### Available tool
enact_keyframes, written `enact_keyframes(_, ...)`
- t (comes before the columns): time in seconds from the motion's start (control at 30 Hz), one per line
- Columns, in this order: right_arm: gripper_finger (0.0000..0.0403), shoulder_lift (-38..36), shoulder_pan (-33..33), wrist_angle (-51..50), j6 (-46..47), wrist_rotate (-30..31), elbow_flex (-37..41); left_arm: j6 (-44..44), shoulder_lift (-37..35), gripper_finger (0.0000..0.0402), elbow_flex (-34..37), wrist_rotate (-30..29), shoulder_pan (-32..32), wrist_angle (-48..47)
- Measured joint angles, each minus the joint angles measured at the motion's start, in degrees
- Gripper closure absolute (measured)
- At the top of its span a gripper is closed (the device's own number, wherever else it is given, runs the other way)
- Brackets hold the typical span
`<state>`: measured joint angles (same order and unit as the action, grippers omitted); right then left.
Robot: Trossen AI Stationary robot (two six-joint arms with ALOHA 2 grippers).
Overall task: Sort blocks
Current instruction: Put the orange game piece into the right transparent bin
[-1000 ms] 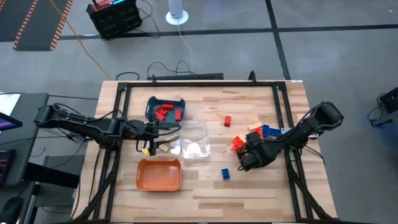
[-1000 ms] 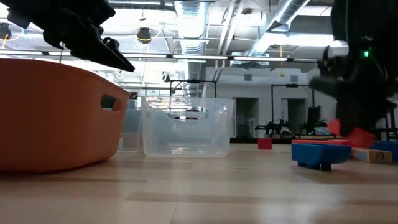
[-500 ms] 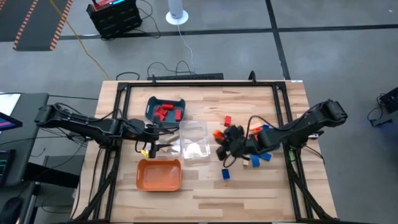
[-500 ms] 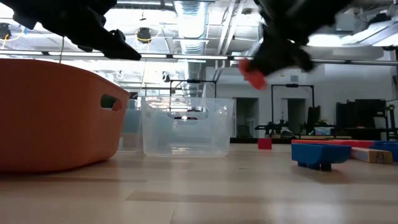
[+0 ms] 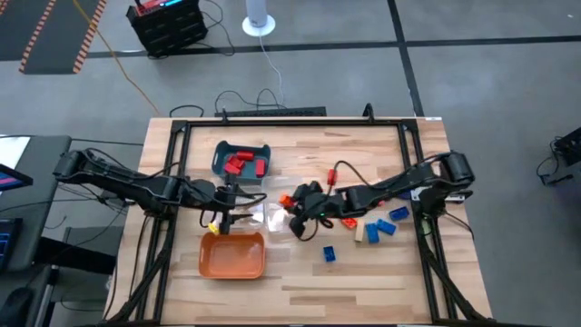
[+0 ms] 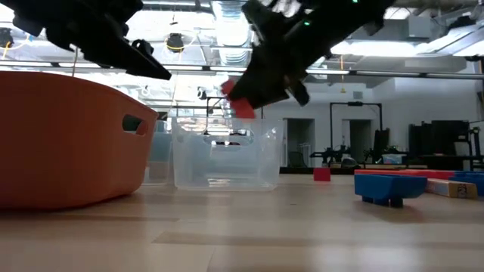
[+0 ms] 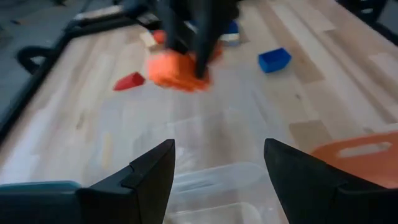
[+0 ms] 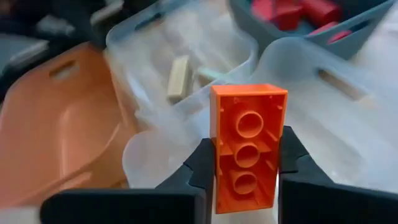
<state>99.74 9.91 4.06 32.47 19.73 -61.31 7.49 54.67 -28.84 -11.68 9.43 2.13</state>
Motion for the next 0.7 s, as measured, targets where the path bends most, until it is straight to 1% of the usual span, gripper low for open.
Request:
enact_keyframes(0.07,0.0316,1.5,0.0,-1.7,-1.2,-0.4,-2.7,0.2,-0.6,0.0162,0.0,-1.5,0.0,-1.1)
enact_keyframes(0.2,0.0272,1.9,0.0,-11.3,-1.2,-0.5,-7.0,-0.3,-0.8,0.0162,0.0,-2.2,0.0,-3.1)
enact_keyframes(0.3,0.0241,0.3,0.3,-21.6,0.9,-0.5,-9.1,-1.0,-0.8,0.0162,0.0,-2.3,0.0,-4.2)
enact_keyframes(0.37,0.0224,-1.4,0.8,-25.5,2.7,-0.3,-9.9,-1.2,-0.8,0.0162,0.0,-2.4,0.0,-5.1)
enact_keyframes(0.47,0.0202,-2.9,1.7,-32.0,6.2,-0.4,-10.0,-1.3,-0.8,0.0162,0.0,-2.4,0.0,-5.4)
enact_keyframes(0.53,0.0192,-3.0,2.5,-38.1,9.0,-0.4,-9.9,-1.2,-0.8,0.0162,0.0,-2.4,0.0,-5.7)
enact_keyframes(0.63,0.0184,-3.0,4.2,-49.9,15.8,-0.4,-9.3,-1.2,-0.8,0.0162,0.0,-2.5,0.0,-5.7)
enact_keyframes(0.7,0.0183,-3.0,5.1,-55.6,21.3,-0.8,-7.7,-1.0,-0.8,0.0162,0.0,-2.5,0.0,-5.7)
